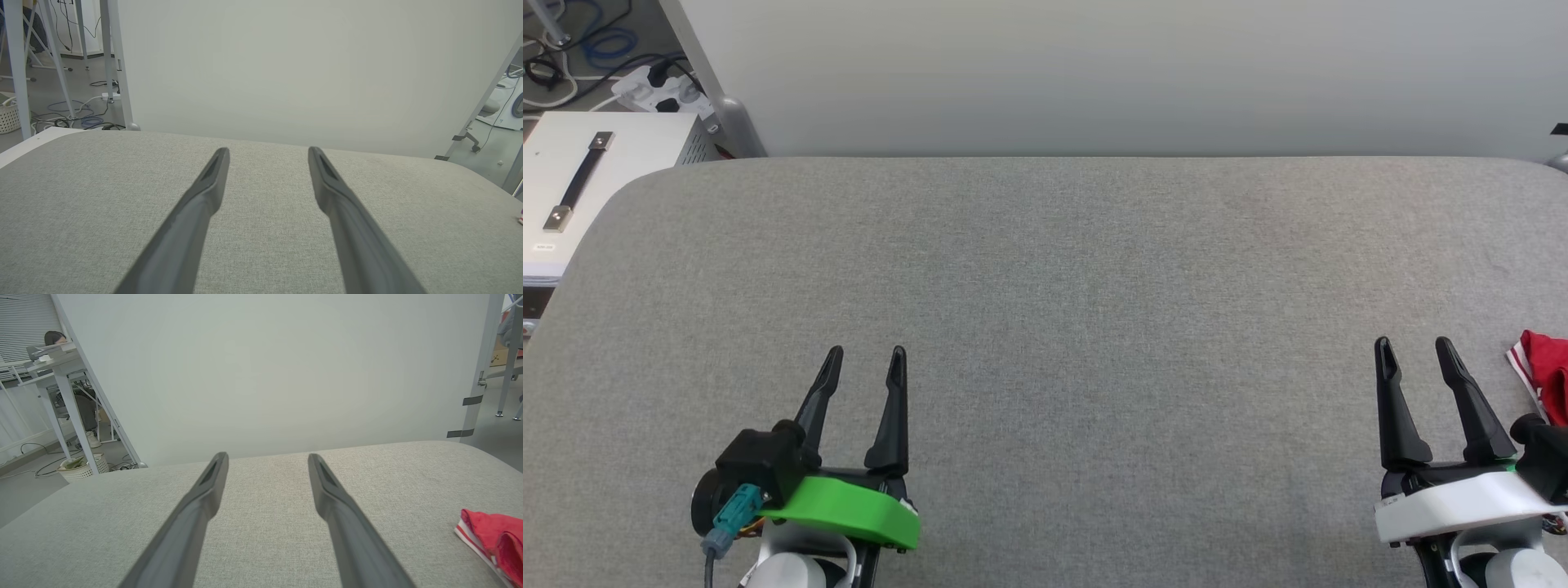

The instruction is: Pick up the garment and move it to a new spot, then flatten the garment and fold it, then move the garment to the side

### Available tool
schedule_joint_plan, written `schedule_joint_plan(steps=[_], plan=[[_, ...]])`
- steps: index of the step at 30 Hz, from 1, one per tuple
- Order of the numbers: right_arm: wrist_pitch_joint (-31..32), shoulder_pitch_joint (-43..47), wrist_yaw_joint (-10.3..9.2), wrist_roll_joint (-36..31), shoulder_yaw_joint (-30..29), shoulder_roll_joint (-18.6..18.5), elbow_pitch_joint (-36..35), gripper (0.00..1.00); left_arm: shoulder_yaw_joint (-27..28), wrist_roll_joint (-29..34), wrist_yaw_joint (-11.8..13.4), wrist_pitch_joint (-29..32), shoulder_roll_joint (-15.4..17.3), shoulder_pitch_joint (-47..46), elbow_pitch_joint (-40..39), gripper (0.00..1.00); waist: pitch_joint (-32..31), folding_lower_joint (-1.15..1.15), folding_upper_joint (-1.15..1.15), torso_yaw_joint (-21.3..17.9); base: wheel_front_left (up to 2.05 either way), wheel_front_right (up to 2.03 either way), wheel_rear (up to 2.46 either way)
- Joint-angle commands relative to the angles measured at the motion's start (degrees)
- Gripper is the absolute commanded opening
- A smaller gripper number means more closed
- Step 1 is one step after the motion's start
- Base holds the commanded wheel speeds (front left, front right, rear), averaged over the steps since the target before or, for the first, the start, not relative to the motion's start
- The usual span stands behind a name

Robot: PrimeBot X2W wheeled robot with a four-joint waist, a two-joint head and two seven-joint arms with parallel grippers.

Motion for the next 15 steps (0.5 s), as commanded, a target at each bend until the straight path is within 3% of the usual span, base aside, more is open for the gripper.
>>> schedule_joint_plan(steps=[1,15], plan=[[-0.50,0.32,-0.03,-0.45,-0.05,0.09,0.16,1.00,0.33,0.84,-0.38,-0.32,-0.46,0.77,0.01,1.00,-0.05,0.01,0.00,-0.01,0.00,0.00,0.00],[-0.49,0.43,-0.03,0.13,0.23,0.20,0.22,1.00,0.60,1.11,-0.57,-0.32,-1.13,0.68,-0.15,1.00,0.02,0.01,0.00,0.01,0.00,0.00,0.00]])
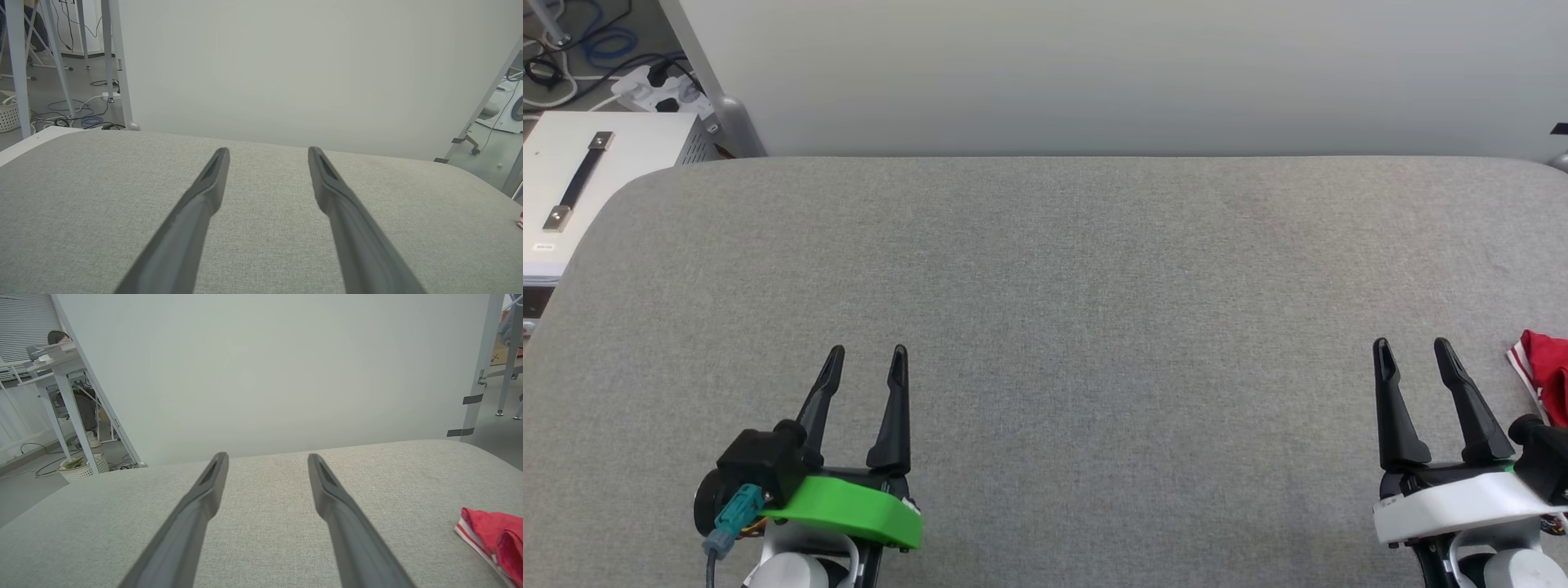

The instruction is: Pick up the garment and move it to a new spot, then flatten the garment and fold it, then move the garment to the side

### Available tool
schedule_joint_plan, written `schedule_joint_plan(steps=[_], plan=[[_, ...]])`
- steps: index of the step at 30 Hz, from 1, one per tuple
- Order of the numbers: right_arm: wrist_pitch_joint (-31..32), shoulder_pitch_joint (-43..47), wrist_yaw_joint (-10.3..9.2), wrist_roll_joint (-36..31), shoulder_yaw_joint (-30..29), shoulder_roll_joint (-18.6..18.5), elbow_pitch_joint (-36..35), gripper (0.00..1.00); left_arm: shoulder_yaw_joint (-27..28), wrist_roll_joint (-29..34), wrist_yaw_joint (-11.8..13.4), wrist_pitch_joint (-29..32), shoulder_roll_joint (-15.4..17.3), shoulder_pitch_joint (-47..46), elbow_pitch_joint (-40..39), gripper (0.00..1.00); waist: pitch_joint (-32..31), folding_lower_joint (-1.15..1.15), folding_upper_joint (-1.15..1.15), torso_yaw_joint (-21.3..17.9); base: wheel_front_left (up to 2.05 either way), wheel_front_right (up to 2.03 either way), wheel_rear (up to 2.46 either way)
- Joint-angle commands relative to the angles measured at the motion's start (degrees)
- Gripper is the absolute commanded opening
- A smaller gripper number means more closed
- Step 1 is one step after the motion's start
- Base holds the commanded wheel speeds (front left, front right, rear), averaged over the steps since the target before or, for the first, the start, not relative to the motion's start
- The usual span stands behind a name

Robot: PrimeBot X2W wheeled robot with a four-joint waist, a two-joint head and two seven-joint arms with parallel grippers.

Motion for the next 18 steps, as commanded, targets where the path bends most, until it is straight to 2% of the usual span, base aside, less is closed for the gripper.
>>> schedule_joint_plan(steps=[1,4,5,18], plan=[[-0.33,0.38,-0.03,0.07,0.11,0.18,-0.01,1.00,-0.07,0.70,-0.29,-0.32,-0.27,0.61,-0.07,1.00,0.07,0.00,0.00,0.00,0.00,0.00,0.00],[-0.26,0.25,-0.03,0.04,0.07,0.22,-0.03,1.00,-0.32,0.61,-0.29,-0.32,-0.27,0.47,-0.02,1.00,0.28,0.00,0.00,-0.03,0.00,0.00,0.00],[0.01,0.00,0.00,-0.01,-0.02,0.01,0.00,0.00,-0.30,0.01,-0.07,0.01,-0.03,0.00,0.03,0.00,0.28,0.00,0.00,-0.02,0.00,0.00,0.00],[1.12,-0.03,0.00,-1.58,-0.09,0.47,-0.06,0.00,-0.03,1.13,0.50,1.25,-0.08,0.15,-0.41,0.00,0.09,0.00,0.00,-0.19,0.00,0.00,0.00]])
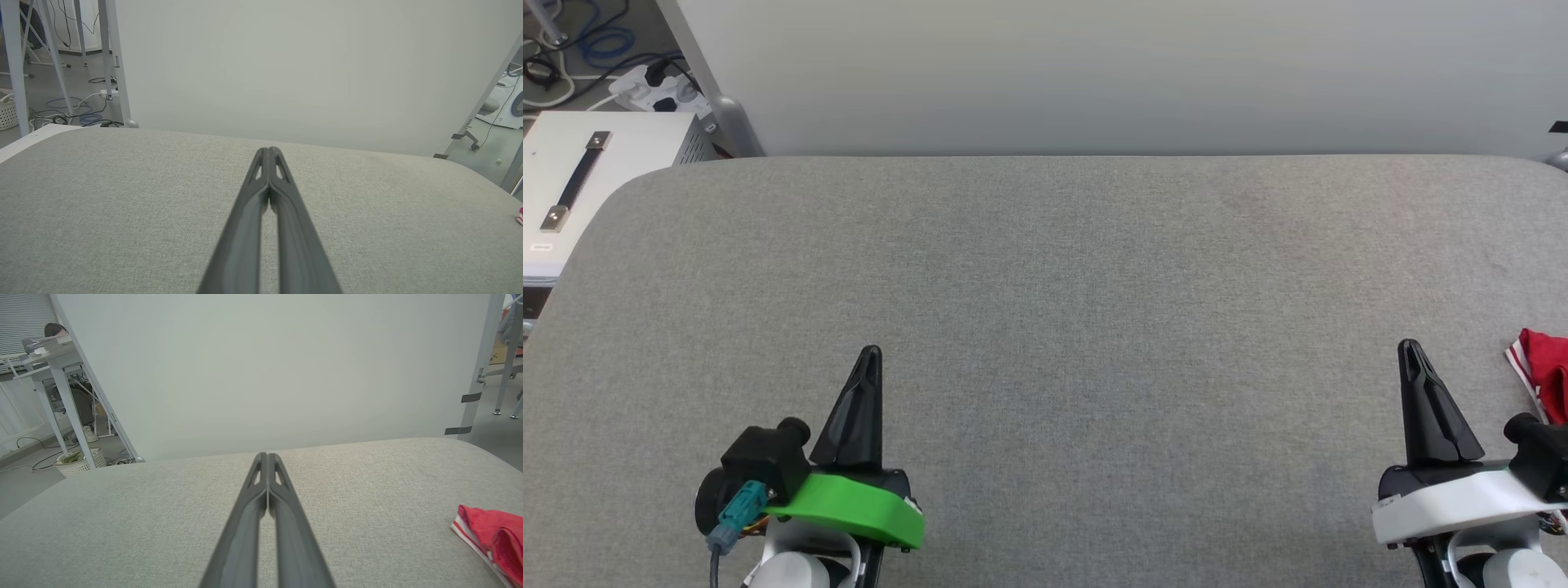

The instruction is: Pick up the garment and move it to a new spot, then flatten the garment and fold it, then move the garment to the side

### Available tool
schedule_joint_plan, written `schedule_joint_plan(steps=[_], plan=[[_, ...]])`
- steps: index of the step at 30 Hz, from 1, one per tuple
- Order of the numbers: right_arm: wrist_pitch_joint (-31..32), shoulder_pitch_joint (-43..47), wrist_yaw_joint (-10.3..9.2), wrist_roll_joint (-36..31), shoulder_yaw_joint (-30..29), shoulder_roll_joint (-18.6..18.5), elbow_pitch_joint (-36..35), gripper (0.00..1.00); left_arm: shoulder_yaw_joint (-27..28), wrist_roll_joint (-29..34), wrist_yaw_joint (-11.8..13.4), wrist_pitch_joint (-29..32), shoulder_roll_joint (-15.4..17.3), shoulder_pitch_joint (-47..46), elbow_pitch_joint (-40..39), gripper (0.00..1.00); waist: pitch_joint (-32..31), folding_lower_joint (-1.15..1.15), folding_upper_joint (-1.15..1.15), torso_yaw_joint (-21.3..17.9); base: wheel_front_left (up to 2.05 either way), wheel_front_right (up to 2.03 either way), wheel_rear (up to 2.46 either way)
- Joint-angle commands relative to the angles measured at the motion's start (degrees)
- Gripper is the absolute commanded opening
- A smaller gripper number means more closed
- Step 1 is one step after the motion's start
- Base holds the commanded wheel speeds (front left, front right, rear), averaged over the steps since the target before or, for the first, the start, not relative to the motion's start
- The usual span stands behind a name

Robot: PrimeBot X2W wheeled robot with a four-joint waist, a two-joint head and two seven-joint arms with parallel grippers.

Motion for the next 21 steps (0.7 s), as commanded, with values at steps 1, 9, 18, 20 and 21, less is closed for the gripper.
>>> schedule_joint_plan(steps=[1,9,18,20,21], plan=[[0.35,-0.01,0.00,-0.86,-0.01,0.47,-0.06,0.00,0.16,0.89,0.34,0.26,-0.07,0.18,-0.23,0.00,-0.04,0.00,0.00,-0.02,0.00,0.00,0.00],[1.22,-0.02,0.00,-2.11,-0.04,0.88,-0.11,0.00,0.41,1.80,0.80,1.17,-0.12,0.32,-0.58,0.00,-0.22,0.00,0.00,-0.15,0.00,0.00,0.00],[2.21,-0.03,-0.01,-3.53,-0.07,1.33,-0.16,0.00,0.71,2.84,1.32,2.22,-0.17,0.47,-0.98,0.00,-0.42,0.00,0.00,-0.29,0.00,0.00,0.00],[2.43,-0.04,-0.01,-3.85,-0.08,1.44,-0.17,0.00,0.77,3.07,1.43,2.45,-0.18,0.50,-1.07,0.00,-0.46,0.00,0.00,-0.32,0.00,0.00,0.00],[2.53,-0.04,-0.01,-3.98,-0.08,1.48,-0.18,0.00,0.80,3.18,1.48,2.55,-0.19,0.52,-1.11,0.00,-0.48,0.00,0.00,-0.33,0.00,0.00,0.00]])
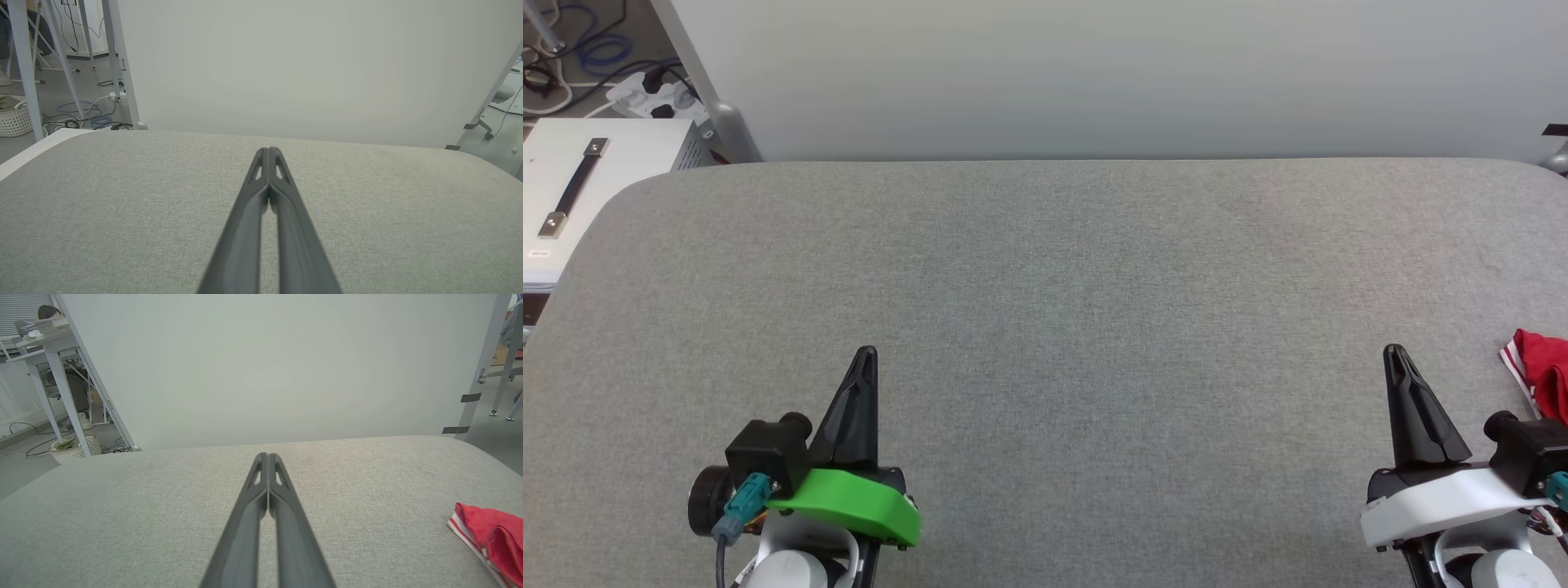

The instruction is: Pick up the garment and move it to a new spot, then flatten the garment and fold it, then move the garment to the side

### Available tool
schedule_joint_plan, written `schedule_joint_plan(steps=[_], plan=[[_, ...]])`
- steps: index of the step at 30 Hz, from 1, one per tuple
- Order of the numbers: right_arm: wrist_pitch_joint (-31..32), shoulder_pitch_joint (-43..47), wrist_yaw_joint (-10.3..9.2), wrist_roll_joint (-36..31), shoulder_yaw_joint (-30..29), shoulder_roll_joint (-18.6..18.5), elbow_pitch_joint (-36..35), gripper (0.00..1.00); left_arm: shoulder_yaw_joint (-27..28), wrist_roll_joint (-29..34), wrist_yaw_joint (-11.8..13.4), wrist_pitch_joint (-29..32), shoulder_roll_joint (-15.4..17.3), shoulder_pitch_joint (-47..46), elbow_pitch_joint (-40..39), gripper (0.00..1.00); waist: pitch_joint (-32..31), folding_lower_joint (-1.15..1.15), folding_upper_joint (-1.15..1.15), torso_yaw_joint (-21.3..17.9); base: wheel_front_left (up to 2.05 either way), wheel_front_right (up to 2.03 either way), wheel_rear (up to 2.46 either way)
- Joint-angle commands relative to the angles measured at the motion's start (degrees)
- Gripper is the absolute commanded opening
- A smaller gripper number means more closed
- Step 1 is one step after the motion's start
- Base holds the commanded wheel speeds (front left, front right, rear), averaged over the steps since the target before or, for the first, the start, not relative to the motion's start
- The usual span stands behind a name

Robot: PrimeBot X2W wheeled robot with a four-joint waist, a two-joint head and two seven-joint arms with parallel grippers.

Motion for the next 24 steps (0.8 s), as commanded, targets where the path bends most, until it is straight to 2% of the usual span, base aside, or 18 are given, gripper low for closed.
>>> schedule_joint_plan(steps=[1,24], plan=[[0.39,-0.03,-0.01,-0.84,-0.04,0.31,-0.14,0.00,0.27,0.74,0.37,0.38,-0.19,0.53,-0.41,0.00,-0.03,0.00,0.00,-0.02,0.00,0.00,0.00],[2.91,-0.06,-0.01,-4.45,-0.13,1.47,-0.29,0.00,1.02,3.38,1.69,3.03,-0.33,0.91,-1.42,0.00,-0.55,0.00,0.00,-0.38,0.00,0.00,0.00]])
